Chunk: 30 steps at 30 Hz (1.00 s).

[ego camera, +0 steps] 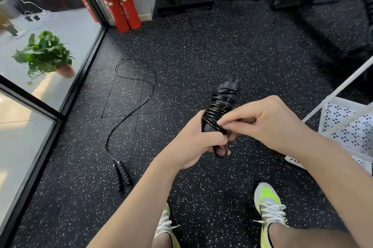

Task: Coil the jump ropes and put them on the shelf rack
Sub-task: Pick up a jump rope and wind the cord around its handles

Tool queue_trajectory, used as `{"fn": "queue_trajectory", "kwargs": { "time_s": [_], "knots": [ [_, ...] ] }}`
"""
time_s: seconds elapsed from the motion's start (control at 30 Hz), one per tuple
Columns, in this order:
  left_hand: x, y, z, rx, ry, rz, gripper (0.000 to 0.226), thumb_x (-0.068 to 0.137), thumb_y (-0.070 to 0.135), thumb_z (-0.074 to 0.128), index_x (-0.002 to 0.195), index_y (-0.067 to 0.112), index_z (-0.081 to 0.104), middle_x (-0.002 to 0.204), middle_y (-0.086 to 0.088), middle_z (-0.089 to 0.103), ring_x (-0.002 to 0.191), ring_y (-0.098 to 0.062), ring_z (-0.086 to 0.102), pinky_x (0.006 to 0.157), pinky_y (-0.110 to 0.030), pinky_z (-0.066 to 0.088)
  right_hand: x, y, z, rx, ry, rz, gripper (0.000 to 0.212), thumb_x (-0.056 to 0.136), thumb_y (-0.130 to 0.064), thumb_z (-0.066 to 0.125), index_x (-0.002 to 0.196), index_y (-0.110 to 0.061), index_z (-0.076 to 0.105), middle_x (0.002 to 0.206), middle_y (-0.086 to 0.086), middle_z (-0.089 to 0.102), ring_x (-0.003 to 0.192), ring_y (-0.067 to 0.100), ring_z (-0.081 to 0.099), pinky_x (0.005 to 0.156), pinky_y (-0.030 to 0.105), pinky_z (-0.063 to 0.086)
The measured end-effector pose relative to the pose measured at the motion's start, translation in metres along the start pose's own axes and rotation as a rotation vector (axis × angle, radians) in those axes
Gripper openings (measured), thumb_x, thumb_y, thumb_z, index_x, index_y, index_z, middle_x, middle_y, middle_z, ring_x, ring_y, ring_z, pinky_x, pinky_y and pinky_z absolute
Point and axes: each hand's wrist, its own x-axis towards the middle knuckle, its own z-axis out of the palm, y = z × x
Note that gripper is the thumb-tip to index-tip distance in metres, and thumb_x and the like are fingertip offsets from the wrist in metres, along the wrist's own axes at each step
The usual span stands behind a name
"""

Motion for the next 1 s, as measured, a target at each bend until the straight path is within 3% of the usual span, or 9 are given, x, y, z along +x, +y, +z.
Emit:
{"fn": "queue_trajectory", "kwargs": {
  "time_s": [0.17,0.27,0.37,0.47,0.6,0.67,0.8,0.93,1.0],
  "knots": [
    [0.000,0.002,0.002,-0.082,0.013,-0.040,0.035,0.079,-0.008,0.058,0.107,0.013,0.055,0.093,-0.011,0.060,0.084,-0.026,0.053,0.070,-0.041,0.055,0.001,-0.003,0.000,-0.074,0.004,-0.002,0.022,0.085,-0.007,0.078,0.096,-0.025,0.082,0.084,-0.014,0.078,0.073,-0.001,0.074,0.076,0.019,0.059],
    [-0.001,0.003,0.001,-0.102,0.024,-0.039,0.035,0.081,-0.011,0.058,0.107,0.011,0.056,0.099,-0.013,0.058,0.084,-0.022,0.058,0.072,-0.043,0.051,-0.001,-0.004,0.003,-0.071,0.026,0.027,0.023,0.086,-0.011,0.078,0.098,-0.031,0.080,0.083,-0.015,0.078,0.073,0.002,0.074,0.074,0.027,0.061],
    [-0.002,0.004,0.000,-0.132,0.002,-0.049,0.039,0.084,-0.014,0.058,0.117,0.008,0.055,0.103,-0.015,0.059,0.084,-0.017,0.062,0.070,-0.038,0.052,0.001,-0.007,0.001,-0.045,0.022,0.092,0.019,0.086,-0.013,0.078,0.094,-0.030,0.081,0.073,-0.016,0.076,0.066,0.009,0.074,0.070,0.033,0.061],
    [-0.002,0.003,-0.003,-0.153,-0.009,-0.070,0.040,0.085,-0.017,0.056,0.116,0.008,0.057,0.098,-0.013,0.061,0.088,-0.022,0.061,0.069,-0.035,0.053,0.005,-0.007,0.003,-0.087,-0.016,0.104,0.019,0.088,-0.015,0.077,0.092,-0.034,0.080,0.065,-0.015,0.073,0.053,0.007,0.066,0.059,0.027,0.056],
    [-0.004,0.005,-0.003,-0.190,0.008,-0.089,0.034,0.082,-0.011,0.061,0.107,0.011,0.066,0.100,-0.016,0.062,0.089,-0.025,0.062,0.075,-0.038,0.056,0.006,-0.004,0.008,-0.085,0.002,0.100,0.015,0.089,-0.015,0.075,0.096,-0.027,0.082,0.069,-0.011,0.075,0.063,0.019,0.073,0.066,0.045,0.060],
    [-0.004,0.007,-0.003,-0.209,-0.007,-0.096,0.033,0.081,-0.009,0.064,0.106,0.012,0.067,0.101,-0.015,0.064,0.089,-0.024,0.063,0.079,-0.040,0.057,0.005,-0.002,0.009,-0.086,0.026,0.079,0.014,0.088,-0.013,0.076,0.097,-0.023,0.082,0.071,-0.011,0.075,0.064,0.014,0.073,0.067,0.041,0.060],
    [-0.006,0.006,-0.009,-0.220,-0.048,-0.108,0.042,0.084,-0.008,0.067,0.122,0.006,0.059,0.120,-0.020,0.061,0.104,-0.033,0.059,0.097,-0.052,0.052,0.001,-0.002,0.011,-0.069,0.040,0.090,0.015,0.087,-0.010,0.076,0.094,-0.022,0.081,0.074,-0.018,0.075,0.066,0.003,0.072,0.069,0.027,0.059],
    [-0.005,0.007,-0.007,-0.236,0.025,-0.084,0.042,0.082,-0.006,0.071,0.119,0.006,0.056,0.114,-0.020,0.059,0.092,-0.031,0.057,0.074,-0.034,0.057,0.002,-0.002,0.014,-0.083,0.073,0.120,0.010,0.088,-0.015,0.076,0.092,-0.024,0.078,0.073,-0.021,0.073,0.068,0.001,0.071,0.070,0.020,0.058],
    [-0.005,0.007,-0.005,-0.241,0.051,-0.071,0.043,0.080,-0.006,0.072,0.118,0.007,0.057,0.112,-0.019,0.060,0.090,-0.028,0.059,0.073,-0.034,0.056,0.001,-0.003,0.014,-0.098,0.091,0.125,0.009,0.088,-0.016,0.076,0.093,-0.023,0.079,0.074,-0.018,0.073,0.068,0.001,0.070,0.071,0.020,0.057]
  ]
}}
